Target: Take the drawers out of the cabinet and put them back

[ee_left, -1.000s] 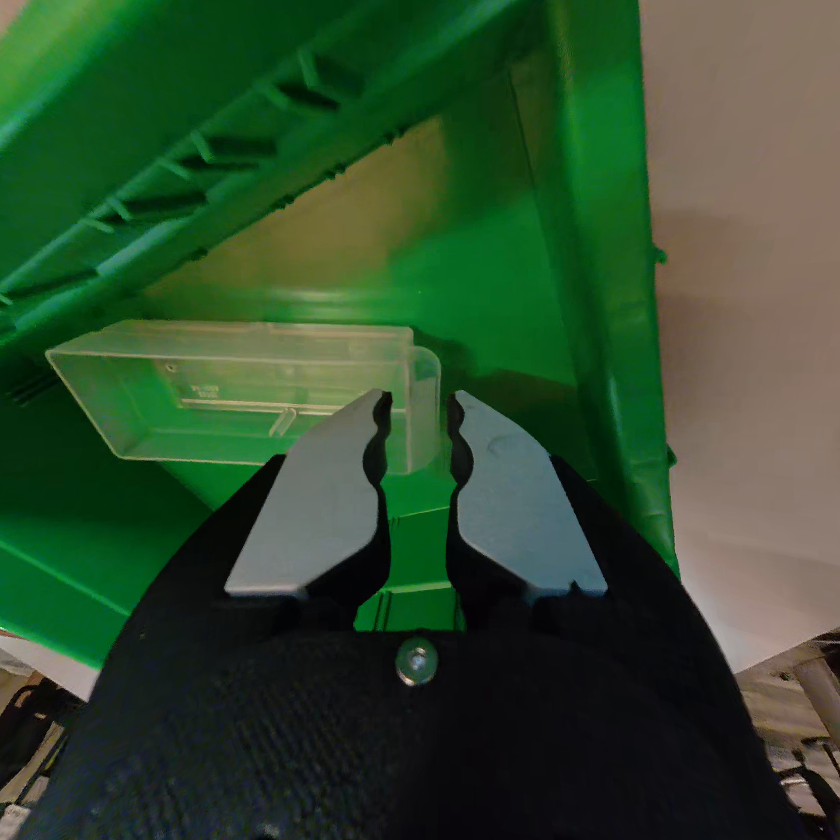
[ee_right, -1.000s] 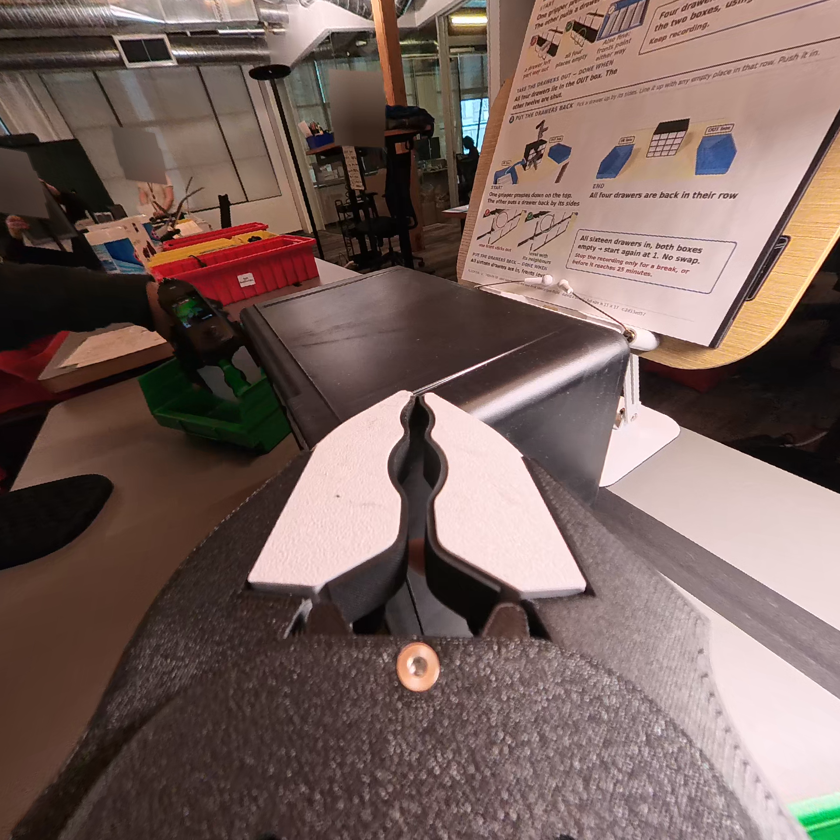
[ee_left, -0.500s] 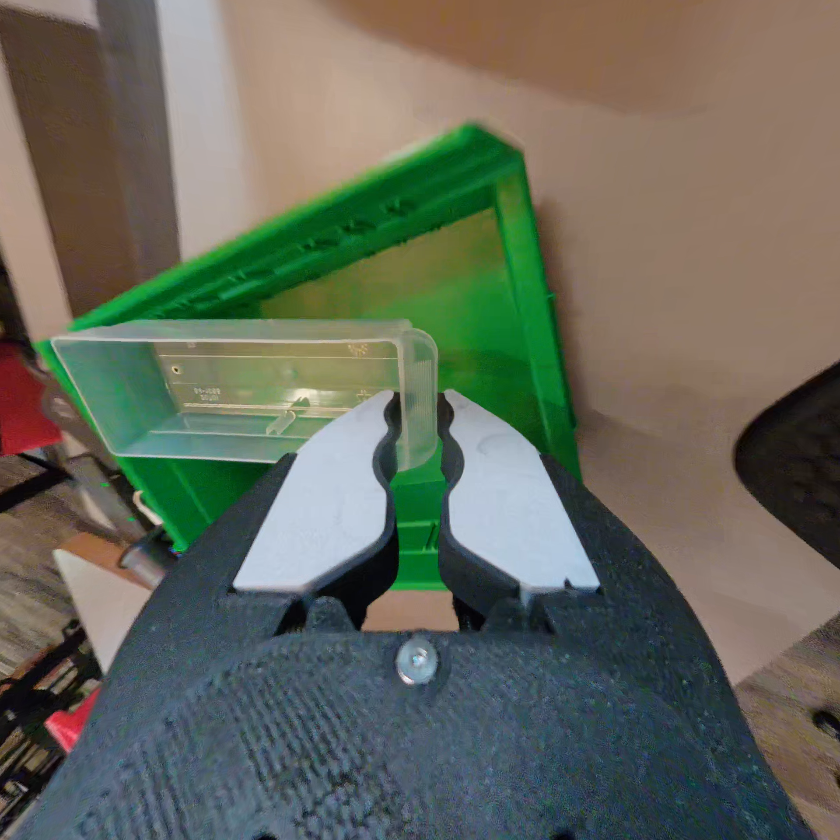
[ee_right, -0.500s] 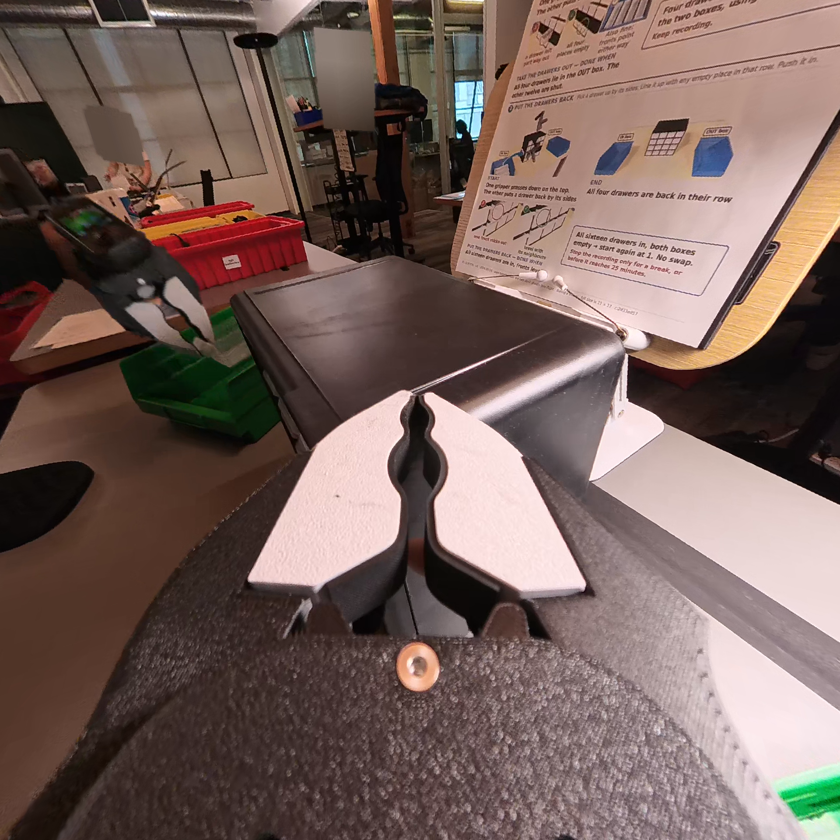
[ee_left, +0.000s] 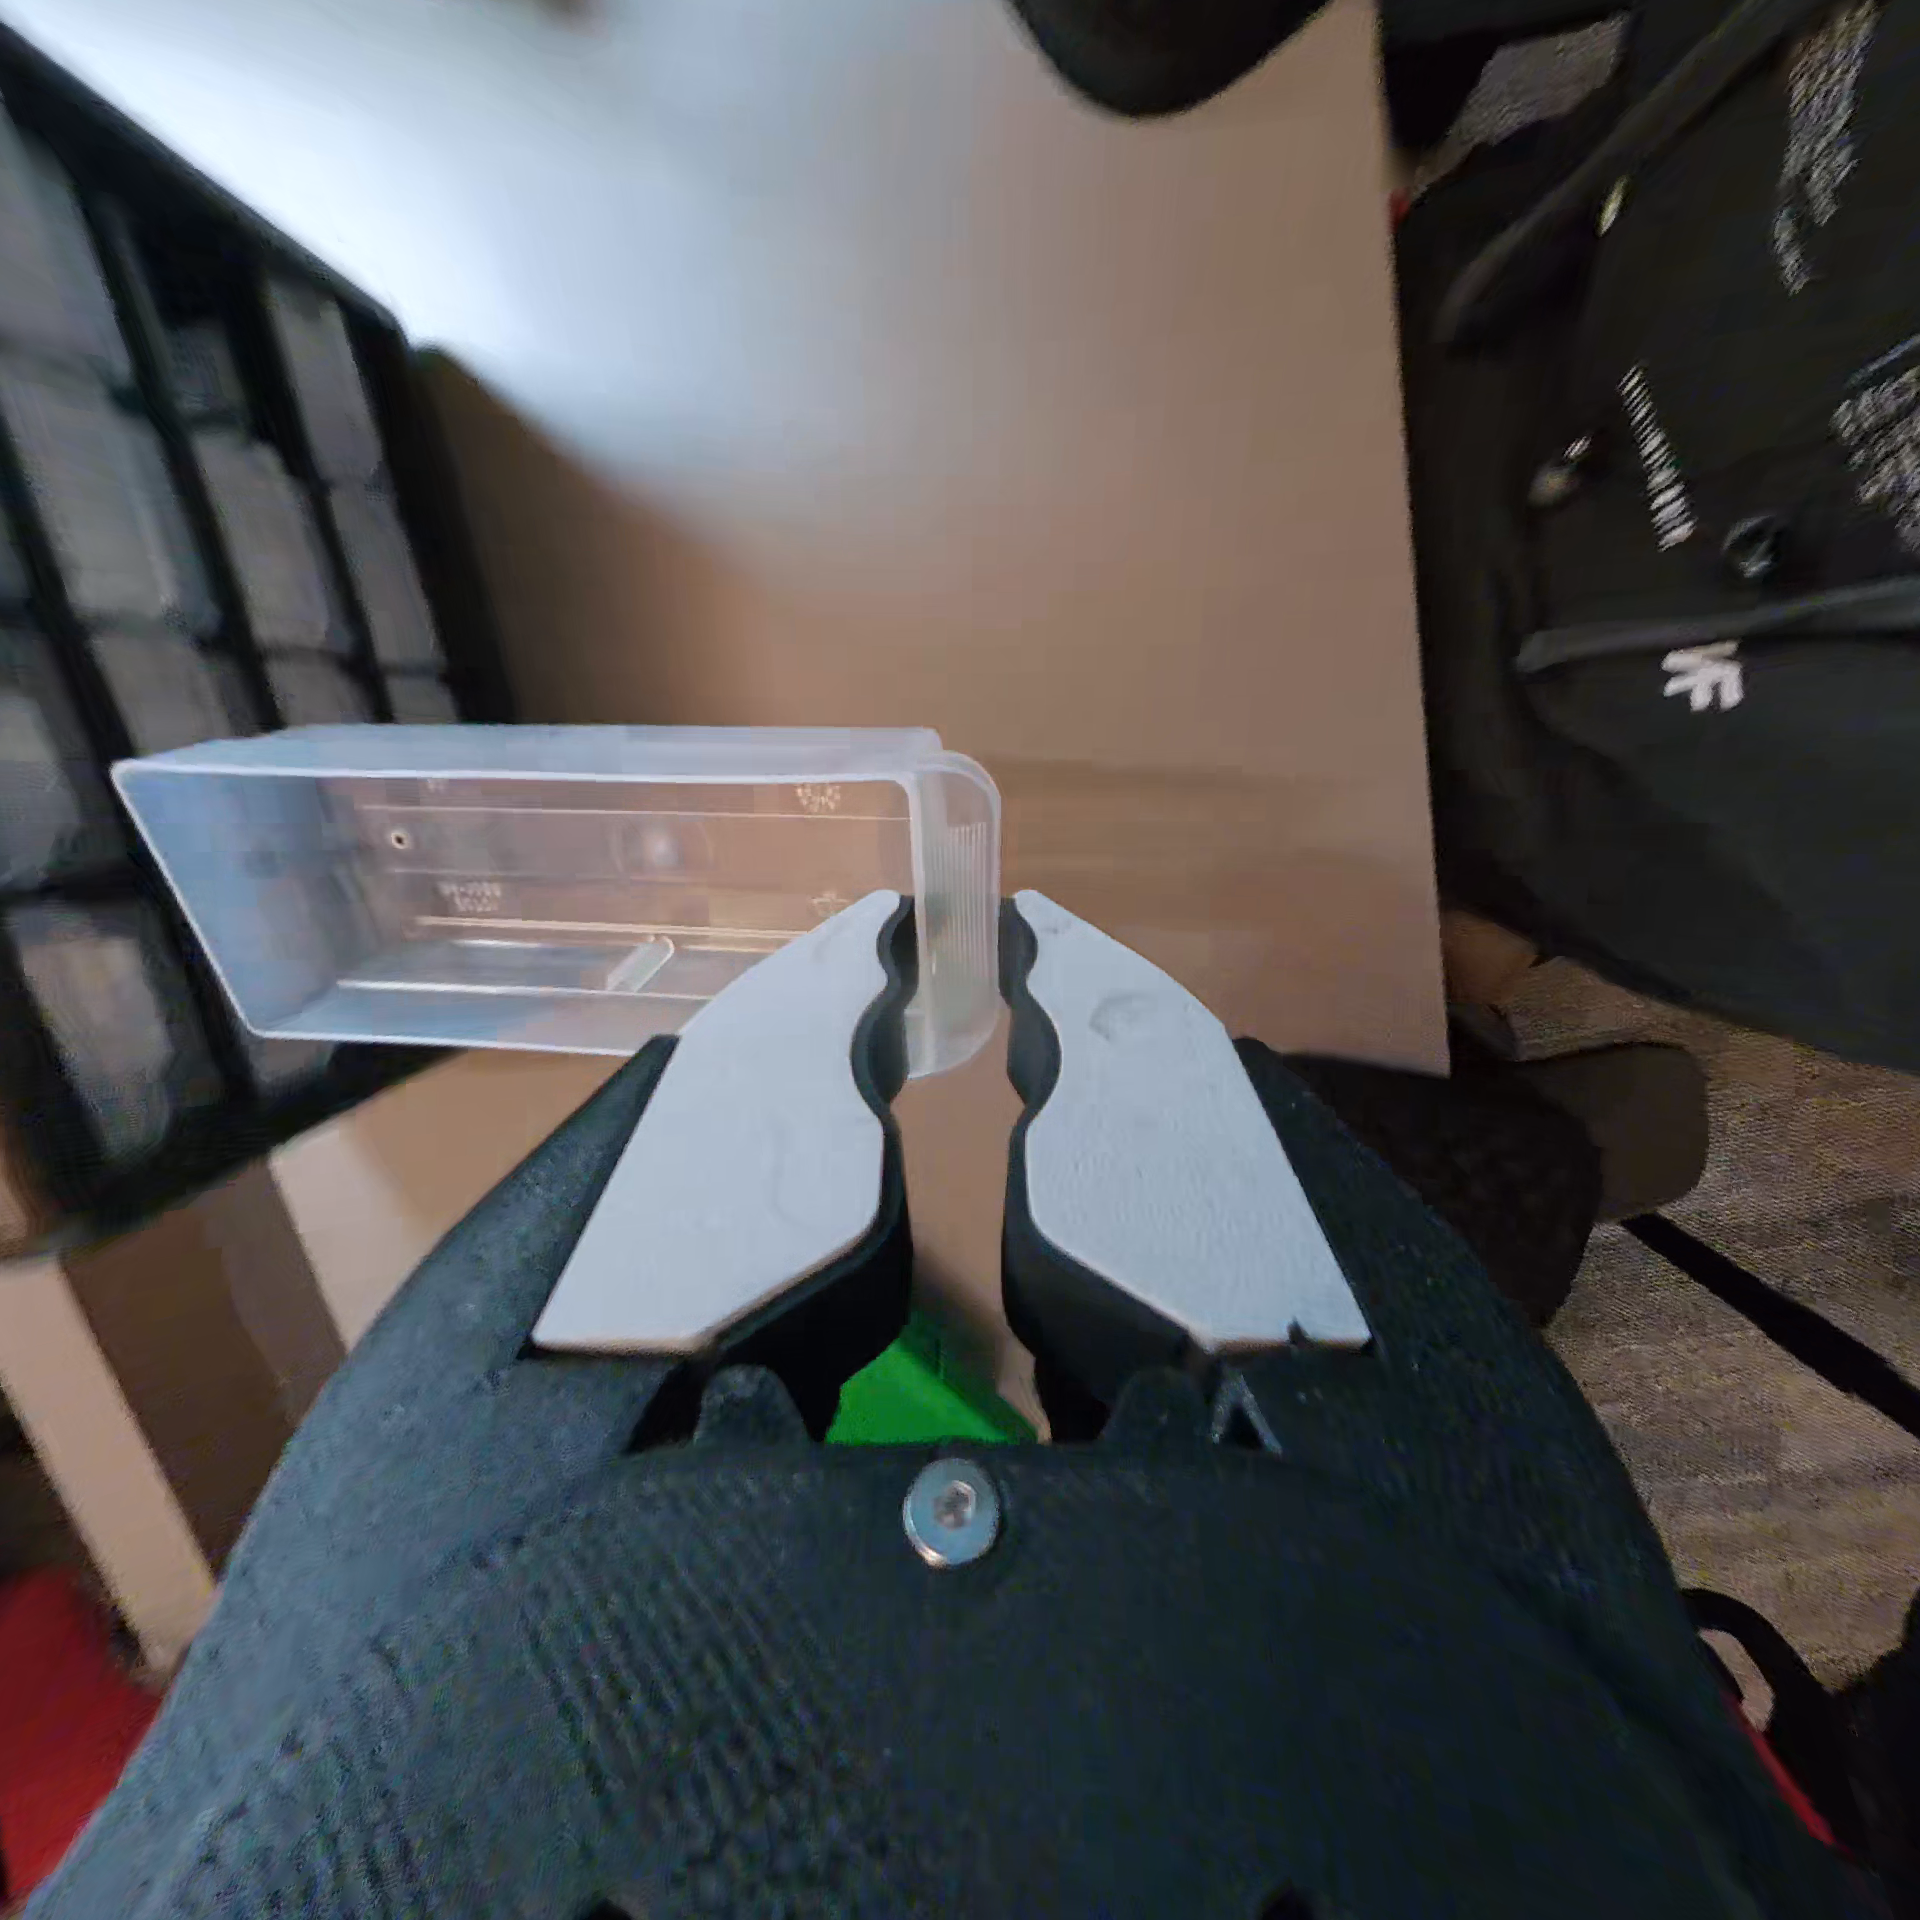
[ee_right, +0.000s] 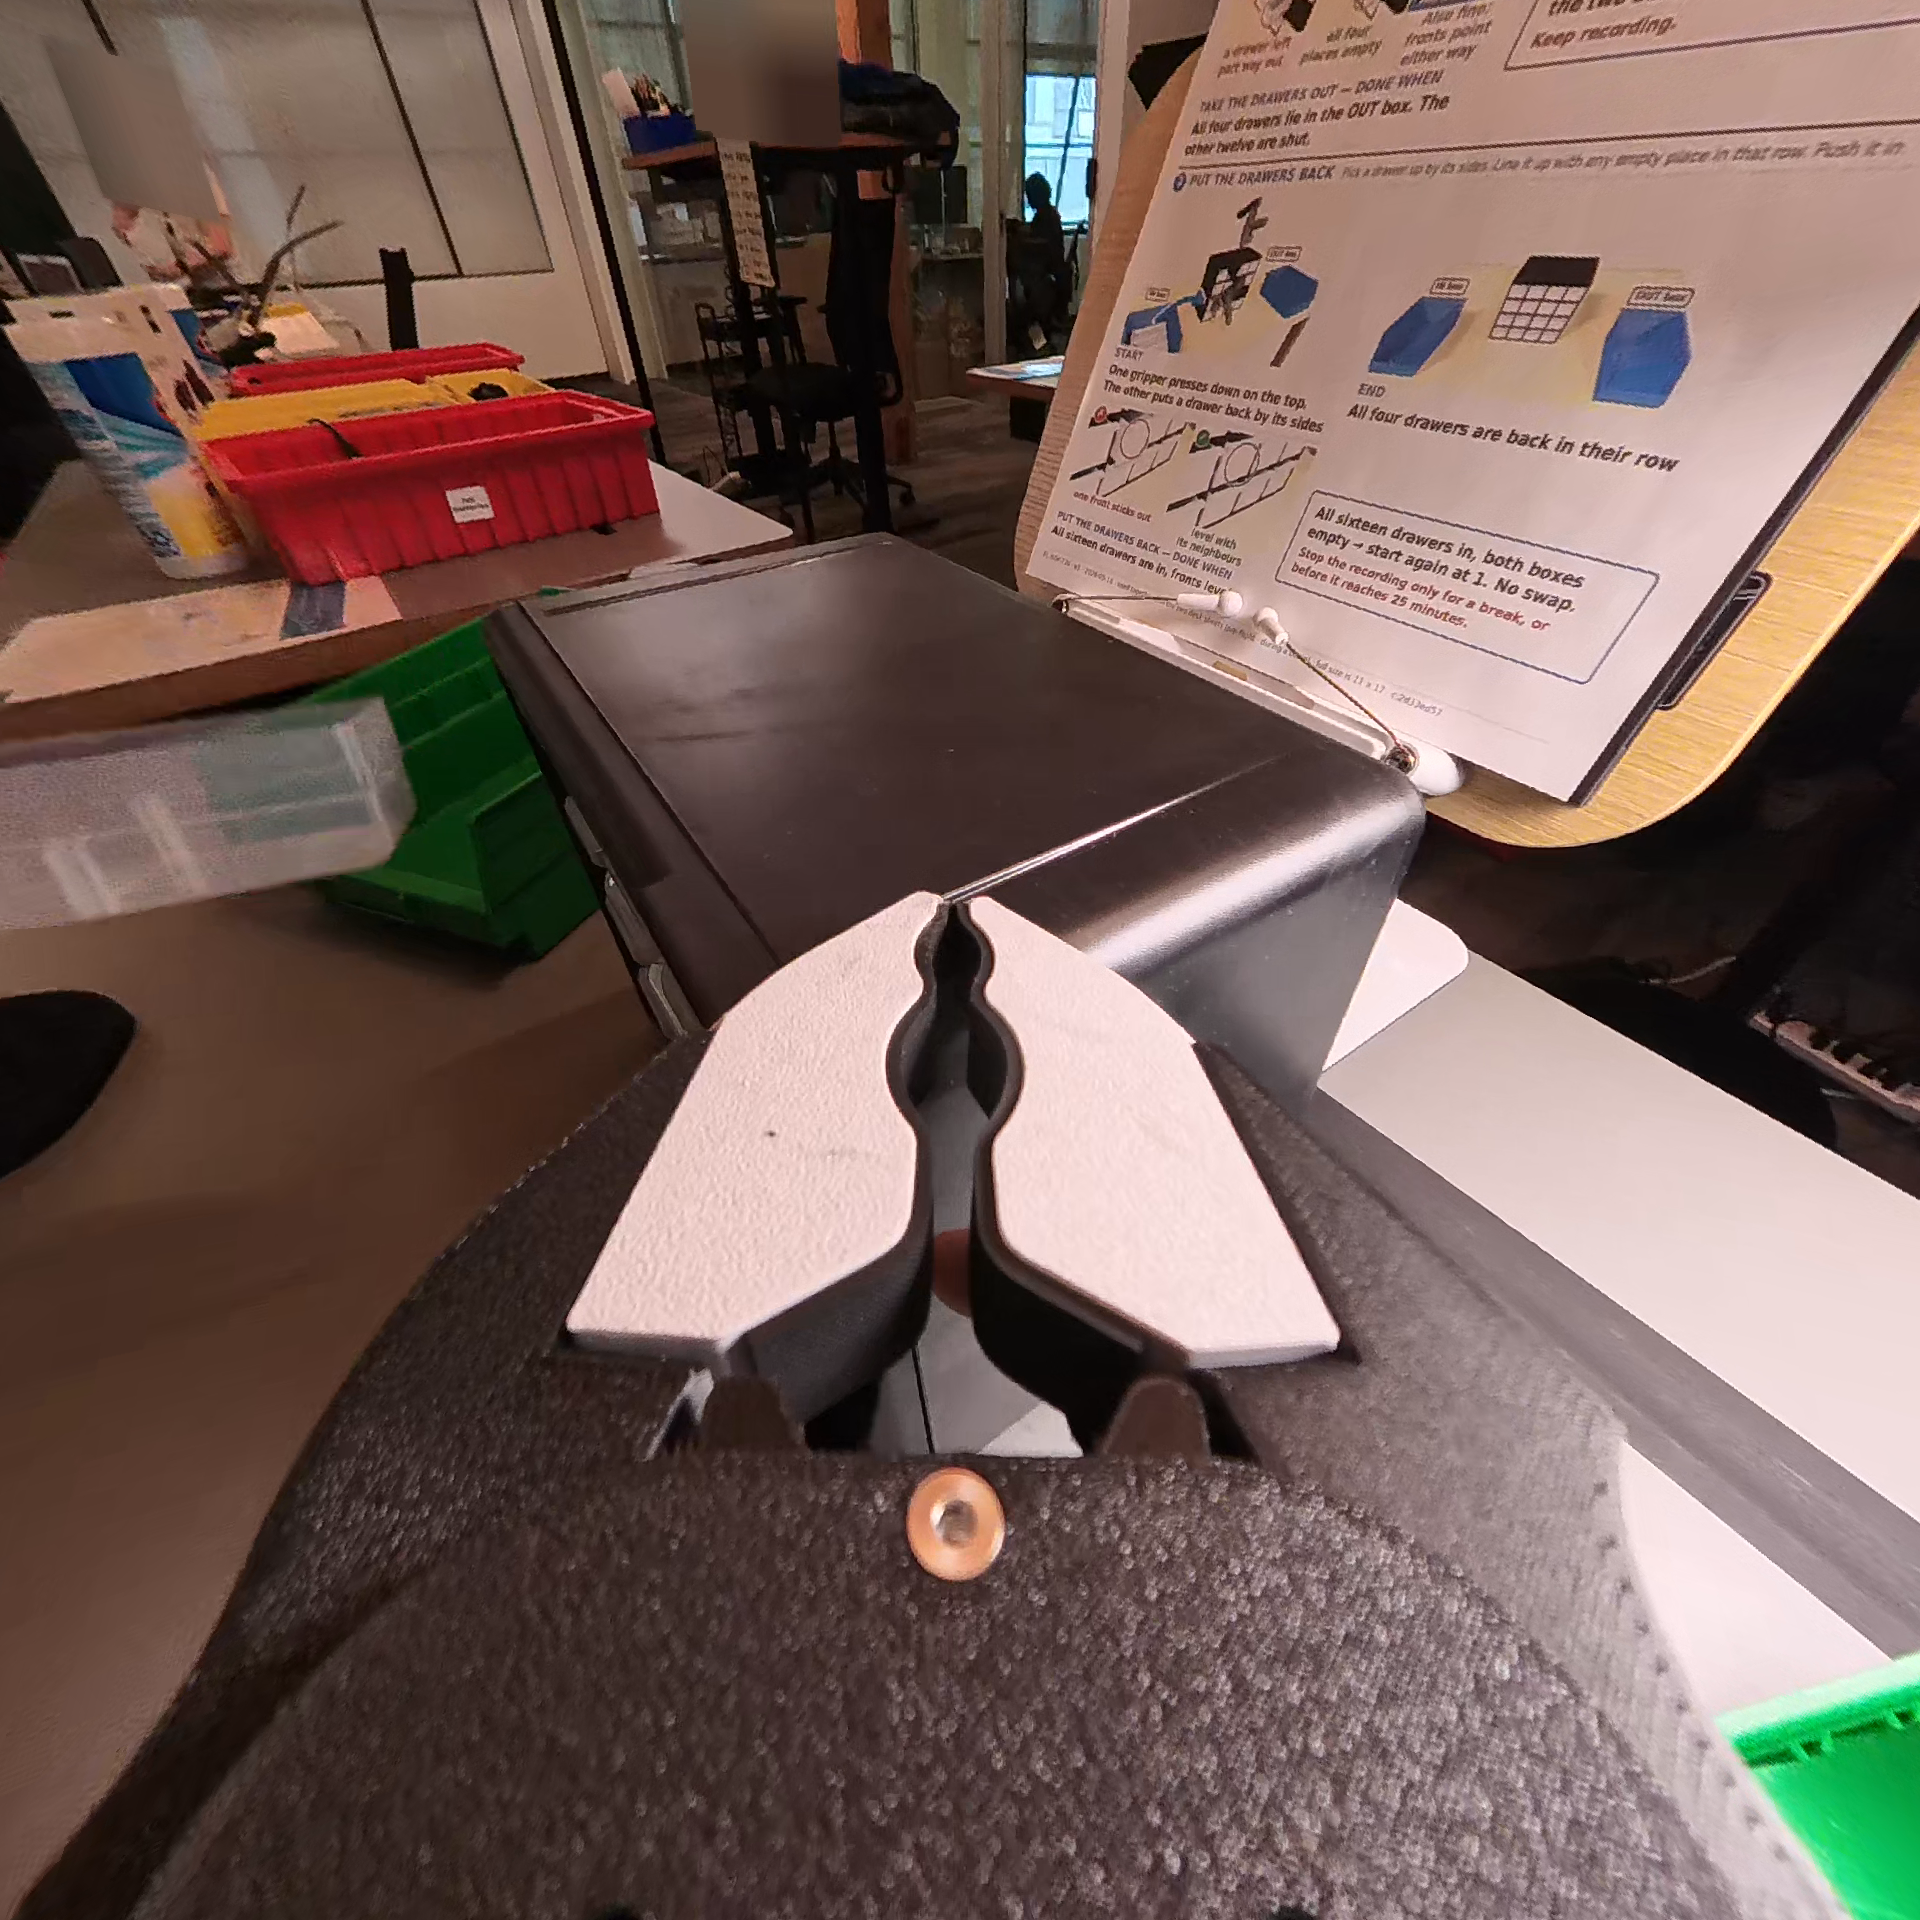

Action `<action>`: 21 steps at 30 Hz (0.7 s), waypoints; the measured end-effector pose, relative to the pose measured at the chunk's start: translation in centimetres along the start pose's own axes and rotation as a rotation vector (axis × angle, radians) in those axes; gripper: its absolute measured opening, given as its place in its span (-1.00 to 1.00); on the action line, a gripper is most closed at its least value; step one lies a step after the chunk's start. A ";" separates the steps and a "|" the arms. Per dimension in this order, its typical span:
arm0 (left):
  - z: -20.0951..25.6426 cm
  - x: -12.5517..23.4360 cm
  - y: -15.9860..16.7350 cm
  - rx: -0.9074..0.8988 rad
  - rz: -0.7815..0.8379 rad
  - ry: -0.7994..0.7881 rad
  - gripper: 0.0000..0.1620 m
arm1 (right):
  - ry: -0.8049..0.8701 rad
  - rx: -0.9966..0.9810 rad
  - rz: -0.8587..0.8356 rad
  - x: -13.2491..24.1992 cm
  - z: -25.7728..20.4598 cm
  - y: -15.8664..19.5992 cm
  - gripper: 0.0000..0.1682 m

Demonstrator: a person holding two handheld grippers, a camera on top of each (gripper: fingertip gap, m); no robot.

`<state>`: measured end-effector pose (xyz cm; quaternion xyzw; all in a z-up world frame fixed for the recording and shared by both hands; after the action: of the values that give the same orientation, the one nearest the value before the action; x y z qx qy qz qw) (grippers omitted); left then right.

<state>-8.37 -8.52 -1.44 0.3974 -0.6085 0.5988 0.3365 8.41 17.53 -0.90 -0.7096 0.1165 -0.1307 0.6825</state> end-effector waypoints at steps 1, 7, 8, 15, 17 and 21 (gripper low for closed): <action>0.1 -0.8 -0.9 -0.005 0.013 0.026 -0.82 | 0.002 0.001 0.000 0.0 0.0 0.0 -0.99; -0.9 -5.9 -5.3 0.011 0.024 0.152 -0.82 | 0.006 0.003 0.002 0.0 0.0 0.0 -1.00; -1.1 -6.6 -6.0 0.020 0.026 0.169 -0.82 | 0.005 0.001 0.003 0.0 0.0 0.0 -1.00; -3.9 -11.0 -9.9 0.058 0.005 0.203 -0.82 | 0.000 -0.011 0.013 0.0 0.0 0.0 -1.00; -4.7 -12.1 -10.5 0.074 -0.010 0.210 -0.81 | -0.002 -0.013 0.015 0.0 0.0 0.0 -1.00; -6.1 -13.7 -11.1 0.099 -0.042 0.206 -0.81 | -0.009 -0.019 0.019 0.0 0.0 0.0 -0.99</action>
<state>7.30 -0.97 -8.12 0.3624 -0.5320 0.6585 0.3899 8.43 17.49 -0.93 -0.7154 0.1215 -0.1198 0.6776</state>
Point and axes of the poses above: each gripper's, where its closed fingertips meet, x back along the fingers, y out of its underside, z = x × y across the jaws, the point moved 2 cm from there along x, back along the fingers, and after that the axes turned 8 degrees about z, right-handed, at the moved point
